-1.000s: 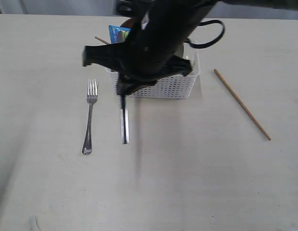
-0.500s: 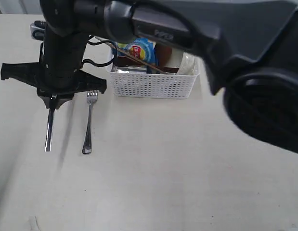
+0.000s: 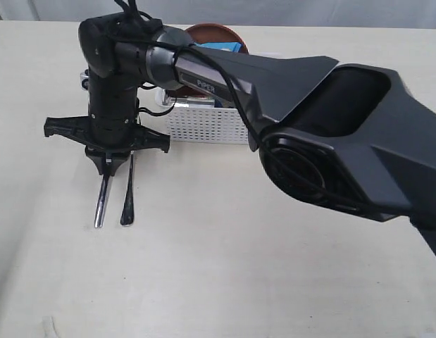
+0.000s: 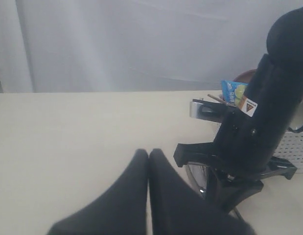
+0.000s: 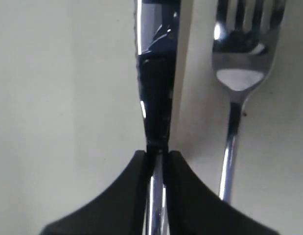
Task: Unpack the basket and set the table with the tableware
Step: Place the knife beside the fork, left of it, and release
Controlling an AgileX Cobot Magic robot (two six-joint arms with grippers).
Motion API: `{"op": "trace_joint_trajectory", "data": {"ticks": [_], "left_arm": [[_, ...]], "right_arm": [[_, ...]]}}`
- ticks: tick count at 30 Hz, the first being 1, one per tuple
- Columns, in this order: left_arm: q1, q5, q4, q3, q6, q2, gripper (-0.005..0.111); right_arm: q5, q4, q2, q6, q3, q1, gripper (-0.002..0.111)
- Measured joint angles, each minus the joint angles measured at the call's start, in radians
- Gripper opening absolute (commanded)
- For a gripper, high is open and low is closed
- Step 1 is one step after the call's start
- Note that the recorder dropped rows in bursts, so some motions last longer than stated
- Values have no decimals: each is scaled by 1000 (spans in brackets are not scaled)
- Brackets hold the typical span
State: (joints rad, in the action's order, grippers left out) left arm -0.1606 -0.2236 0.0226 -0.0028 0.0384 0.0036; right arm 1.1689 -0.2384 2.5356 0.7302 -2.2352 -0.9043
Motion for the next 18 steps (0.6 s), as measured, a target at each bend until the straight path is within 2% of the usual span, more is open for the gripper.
{"op": "trace_joint_trajectory", "data": {"ticks": [11,13,14,16,18], "left_arm": [[0,0,0,0,0,0,0],[0,0,0,0,0,0,0],[0,0,0,0,0,0,0],[0,0,0,0,0,0,0],[0,0,0,0,0,0,0]], "right_arm": [[0,11,10,0,-2,2,0],[-5,11,14,0,-2,2,9],[-9,11,16,0,-2,2,21],[-18,11,16,0,-2,2,33],[-19,11,16,2,-6,2,33]]}}
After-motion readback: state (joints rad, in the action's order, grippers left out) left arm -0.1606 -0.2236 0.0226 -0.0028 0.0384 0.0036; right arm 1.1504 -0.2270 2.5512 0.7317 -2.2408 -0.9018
